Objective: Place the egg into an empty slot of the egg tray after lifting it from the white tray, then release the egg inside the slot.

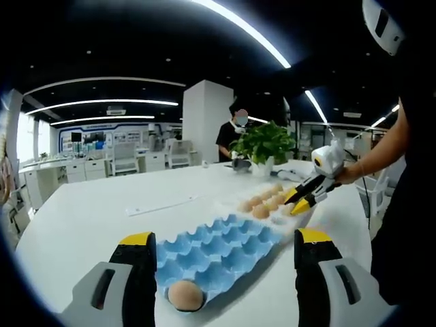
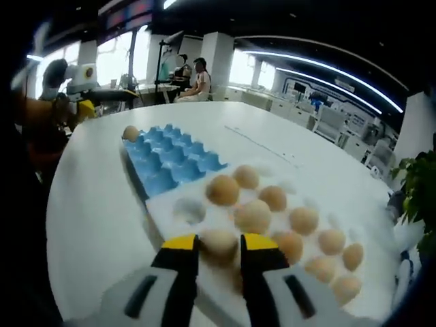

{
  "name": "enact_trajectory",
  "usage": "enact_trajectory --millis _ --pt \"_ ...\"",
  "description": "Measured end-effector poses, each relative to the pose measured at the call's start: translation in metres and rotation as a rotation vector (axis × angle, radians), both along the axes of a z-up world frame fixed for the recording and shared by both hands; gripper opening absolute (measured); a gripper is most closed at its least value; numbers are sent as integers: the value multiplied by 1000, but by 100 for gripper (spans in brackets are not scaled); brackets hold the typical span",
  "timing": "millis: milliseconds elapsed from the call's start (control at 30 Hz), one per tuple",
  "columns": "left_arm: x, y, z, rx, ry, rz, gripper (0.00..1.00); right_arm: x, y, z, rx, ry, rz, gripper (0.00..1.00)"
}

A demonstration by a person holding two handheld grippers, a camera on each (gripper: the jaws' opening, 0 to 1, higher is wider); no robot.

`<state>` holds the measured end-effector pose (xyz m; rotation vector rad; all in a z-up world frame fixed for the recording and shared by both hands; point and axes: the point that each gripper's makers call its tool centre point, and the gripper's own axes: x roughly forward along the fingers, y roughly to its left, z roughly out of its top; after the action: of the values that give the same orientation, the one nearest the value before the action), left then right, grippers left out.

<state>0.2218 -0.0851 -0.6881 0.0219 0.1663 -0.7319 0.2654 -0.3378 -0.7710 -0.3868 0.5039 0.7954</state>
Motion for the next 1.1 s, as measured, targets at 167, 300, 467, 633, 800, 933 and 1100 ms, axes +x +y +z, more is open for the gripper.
enact_trajectory --millis 167,300,467,633,800,933,1100 --pt "1 0 0 1 4 7 83 -1 5 -4 -86 -8 89 25" --pt "1 0 0 5 2 9 82 -2 6 -6 -140 63 186 25" --pt "4 0 0 9 1 12 81 1 6 -11 -75 156 190 25" --pt "5 2 0 0 1 22 79 2 5 -10 -49 160 127 24" --pt "6 3 0 -1 -3 22 80 2 5 0 -18 162 103 23" --pt "8 5 0 6 -3 24 81 5 4 12 19 139 84 23" --pt "9 6 -1 -1 4 25 81 8 8 24 73 137 65 23"
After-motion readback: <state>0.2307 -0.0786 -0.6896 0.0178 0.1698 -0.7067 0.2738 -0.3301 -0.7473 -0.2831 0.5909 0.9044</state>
